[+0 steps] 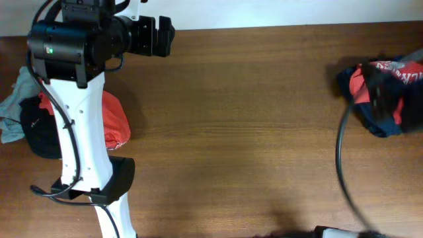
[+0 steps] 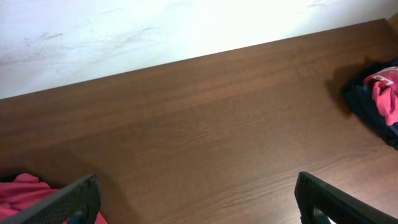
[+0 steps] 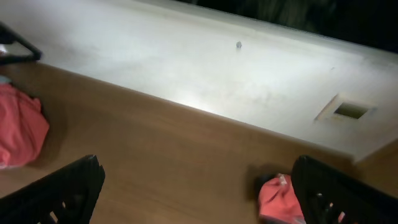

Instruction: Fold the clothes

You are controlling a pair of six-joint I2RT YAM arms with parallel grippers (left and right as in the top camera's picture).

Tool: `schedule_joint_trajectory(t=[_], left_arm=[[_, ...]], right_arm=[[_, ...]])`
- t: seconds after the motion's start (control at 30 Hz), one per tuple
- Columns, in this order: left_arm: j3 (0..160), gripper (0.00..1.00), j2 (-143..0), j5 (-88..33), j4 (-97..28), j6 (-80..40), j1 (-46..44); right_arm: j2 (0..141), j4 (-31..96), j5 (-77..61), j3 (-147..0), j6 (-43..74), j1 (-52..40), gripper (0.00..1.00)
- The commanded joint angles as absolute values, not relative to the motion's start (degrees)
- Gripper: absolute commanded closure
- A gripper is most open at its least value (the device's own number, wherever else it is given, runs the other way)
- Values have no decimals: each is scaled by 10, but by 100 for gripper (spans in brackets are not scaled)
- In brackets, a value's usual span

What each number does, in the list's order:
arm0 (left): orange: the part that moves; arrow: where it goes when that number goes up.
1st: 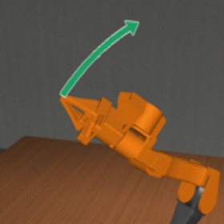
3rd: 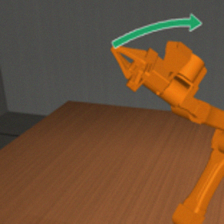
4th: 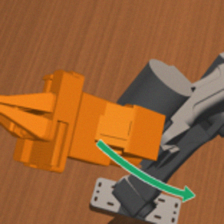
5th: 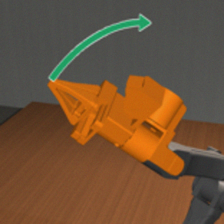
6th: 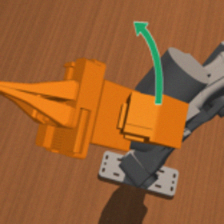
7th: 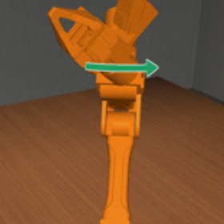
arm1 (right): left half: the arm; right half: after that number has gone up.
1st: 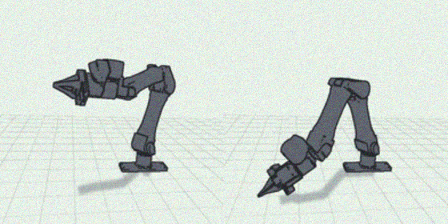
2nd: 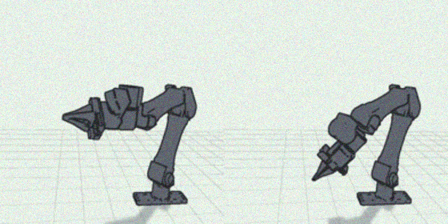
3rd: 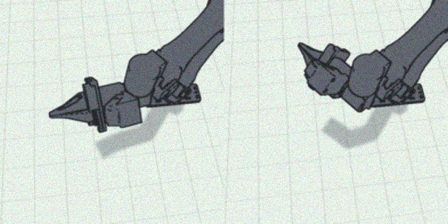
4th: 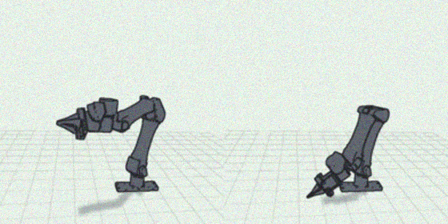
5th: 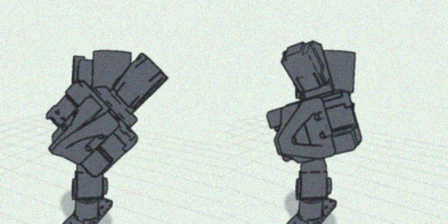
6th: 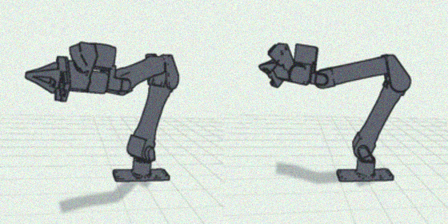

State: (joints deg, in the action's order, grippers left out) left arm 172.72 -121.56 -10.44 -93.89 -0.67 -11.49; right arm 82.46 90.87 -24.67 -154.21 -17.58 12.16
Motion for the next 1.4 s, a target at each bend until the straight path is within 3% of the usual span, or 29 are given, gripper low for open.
schedule_joint_trajectory(t=[0.0,0.03,0.37,0.57,0.63,0.73,0.97,1.37], left_arm=[[1727,1,-1218,-105,-940,-2,-114],[1727,1,-1218,-104,-940,-2,-114],[1727,1,-1218,-104,-940,-2,-114],[1727,1,-1218,-105,-940,-2,-114],[1727,1,-1218,-104,-940,-2,-114],[1727,1,-1218,-105,-940,-2,-114],[1727,1,-1218,-105,-940,-2,-114],[1727,1,-1218,-104,-940,-2,-114]], right_arm=[[720,845,-252,-1396,-199,116,1],[650,776,-253,-1277,-199,116,1],[322,382,-306,-639,-190,116,1],[198,175,-299,-349,-179,116,1],[153,106,-265,-261,-96,116,1],[91,58,-202,-168,25,116,1],[5,47,-179,-63,18,116,1],[3,48,-160,-10,18,116,1]])
